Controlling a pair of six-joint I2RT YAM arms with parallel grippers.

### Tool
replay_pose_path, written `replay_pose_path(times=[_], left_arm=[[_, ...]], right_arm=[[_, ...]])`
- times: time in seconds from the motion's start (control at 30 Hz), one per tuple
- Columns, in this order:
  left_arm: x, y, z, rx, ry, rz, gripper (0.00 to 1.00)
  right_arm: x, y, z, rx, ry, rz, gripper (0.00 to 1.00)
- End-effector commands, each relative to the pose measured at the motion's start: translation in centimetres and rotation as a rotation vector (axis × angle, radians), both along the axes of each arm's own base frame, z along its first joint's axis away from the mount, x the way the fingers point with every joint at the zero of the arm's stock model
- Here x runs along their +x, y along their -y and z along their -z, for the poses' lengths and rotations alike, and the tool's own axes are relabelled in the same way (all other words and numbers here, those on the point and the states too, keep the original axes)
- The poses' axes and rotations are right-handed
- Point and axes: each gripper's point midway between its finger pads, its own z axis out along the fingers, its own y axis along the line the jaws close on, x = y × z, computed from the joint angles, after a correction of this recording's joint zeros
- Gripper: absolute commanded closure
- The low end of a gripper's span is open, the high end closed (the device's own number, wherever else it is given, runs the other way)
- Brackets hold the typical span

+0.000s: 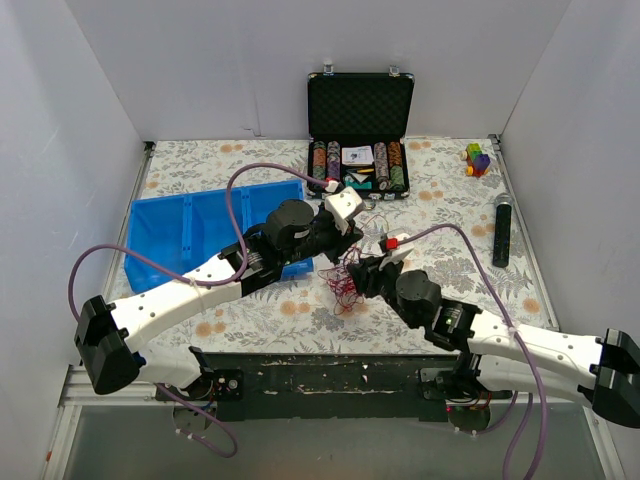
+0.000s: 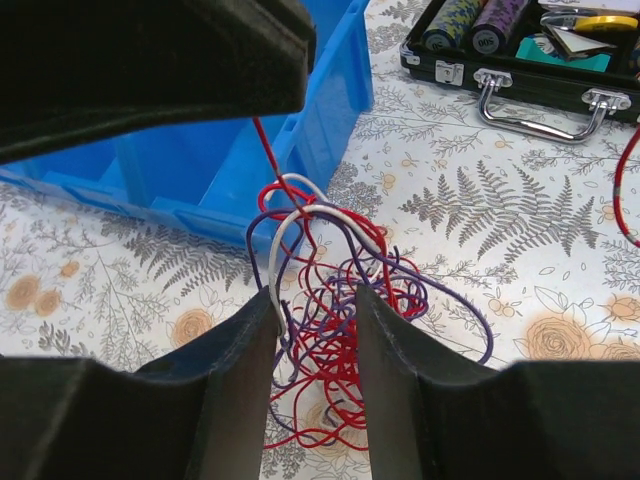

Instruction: Untangle the cables

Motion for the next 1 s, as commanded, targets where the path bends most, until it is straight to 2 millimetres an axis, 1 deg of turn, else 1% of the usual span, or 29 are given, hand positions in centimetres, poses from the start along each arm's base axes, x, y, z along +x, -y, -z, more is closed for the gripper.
replay_pose_path(times=[0.0,0.07,0.13,0.2,0.27,0.3,0.33,0.4,0.47,0.5,0.63,0.7,0.73,0.77,0.8,0.83,0.9,0.97], left_arm=[[-0.6,-0.5,-2.6,-0.060,0.049,0.013,1.00],[-0.7,-0.6,-2.7,-0.060,0.051,0.014,1.00],[-0.4,-0.7,-2.6,-0.052,0.059,0.004,1.00],[-0.1,-1.1,-2.9,-0.049,0.085,-0.017,1.00],[0.6,-1.4,-3.4,-0.051,0.122,-0.050,1.00],[0.7,-1.5,-4.0,-0.056,0.151,-0.050,1.00],[1.4,-2.0,-4.6,-0.056,0.186,-0.091,1.00],[2.5,-2.3,-7.3,-0.093,0.289,-0.131,1.00],[3.1,-2.6,-9.5,-0.113,0.345,-0.151,1.00],[3.3,-2.7,-10.1,-0.113,0.361,-0.151,1.00],[3.0,-3.5,-14.1,-0.132,0.467,-0.155,1.00],[2.9,-4.0,-16.0,-0.141,0.511,-0.161,1.00],[2.8,-4.2,-16.7,-0.143,0.515,-0.158,1.00],[2.6,-4.3,-17.0,-0.138,0.510,-0.146,1.00],[2.3,-4.4,-17.9,-0.150,0.521,-0.138,1.00],[2.1,-4.5,-17.8,-0.135,0.519,-0.127,1.00],[2.0,-5.0,-19.3,-0.141,0.567,-0.134,1.00],[2.2,-5.6,-22.3,-0.175,0.619,-0.171,1.00]], right_arm=[[1.9,0.0,-2.6,0.086,-0.001,0.105,0.64],[1.8,-0.5,-2.4,0.094,-0.007,0.084,0.79],[1.5,-0.7,-2.5,0.110,-0.004,0.063,0.97],[1.3,-0.5,-2.3,0.114,-0.012,0.055,0.99],[0.9,-0.3,-1.4,0.099,-0.037,0.049,0.99],[0.7,-0.1,-0.9,0.094,-0.051,0.047,0.99],[0.4,0.2,0.0,0.086,-0.072,0.048,0.99],[-0.1,0.8,1.5,0.077,-0.113,0.052,0.99],[-0.6,1.6,3.1,0.068,-0.155,0.068,0.99],[-0.8,2.0,4.0,0.062,-0.180,0.081,0.99],[-1.5,3.9,7.1,0.046,-0.253,0.141,0.99],[-1.8,4.4,8.5,0.046,-0.298,0.153,0.99],[-2.0,4.4,9.1,0.044,-0.315,0.152,0.99],[-2.1,4.4,9.4,0.048,-0.325,0.150,0.99],[-2.3,4.4,9.7,0.039,-0.334,0.149,0.99],[-2.3,4.5,9.9,0.037,-0.345,0.157,0.99],[-2.3,4.8,10.8,0.015,-0.370,0.175,0.99],[-2.5,5.2,12.2,-0.014,-0.416,0.192,0.99]])
